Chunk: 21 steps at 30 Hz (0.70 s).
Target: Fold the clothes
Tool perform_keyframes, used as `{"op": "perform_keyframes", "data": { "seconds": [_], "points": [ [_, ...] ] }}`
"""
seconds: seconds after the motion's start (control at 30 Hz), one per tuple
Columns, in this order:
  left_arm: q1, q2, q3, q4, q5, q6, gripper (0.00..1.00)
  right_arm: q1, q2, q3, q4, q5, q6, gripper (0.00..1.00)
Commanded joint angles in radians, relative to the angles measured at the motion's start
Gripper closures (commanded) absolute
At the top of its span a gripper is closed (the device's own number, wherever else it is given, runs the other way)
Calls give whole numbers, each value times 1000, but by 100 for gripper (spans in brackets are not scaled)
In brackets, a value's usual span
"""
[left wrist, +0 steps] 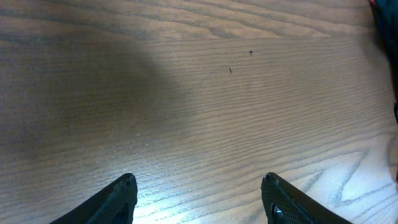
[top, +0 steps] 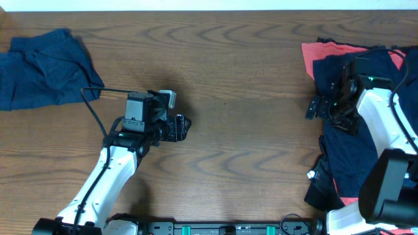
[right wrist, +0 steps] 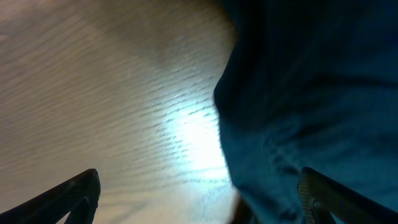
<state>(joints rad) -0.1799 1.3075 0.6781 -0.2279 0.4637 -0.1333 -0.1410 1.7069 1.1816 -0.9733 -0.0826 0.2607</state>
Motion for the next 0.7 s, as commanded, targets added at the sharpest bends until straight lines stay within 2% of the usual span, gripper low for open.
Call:
{"op": "perform_keyframes", "data": {
  "seconds": [0.0,0.1,0.3,0.37,0.57,0.67],
  "points": [
    [-3,6,24,1,-5,5,34,-28,37,-8,21,6,-34,1],
    [-3,6,24,1,-5,5,34,-49,61,-8,32,0,-34,3],
    [-3,6,24,1,-5,5,34,-83,79,-16,54,-4,-40,13],
    [-3,6,24,1,-5,5,34,-92,79,-27,71,-4,-37,25],
    [-3,6,24,1,-5,5,34,-98,79,-82,138,-4,-37,71],
    [-3,6,24,1,-5,5,34,-98,79,-125,180,-5,-28,86]
  ]
}}
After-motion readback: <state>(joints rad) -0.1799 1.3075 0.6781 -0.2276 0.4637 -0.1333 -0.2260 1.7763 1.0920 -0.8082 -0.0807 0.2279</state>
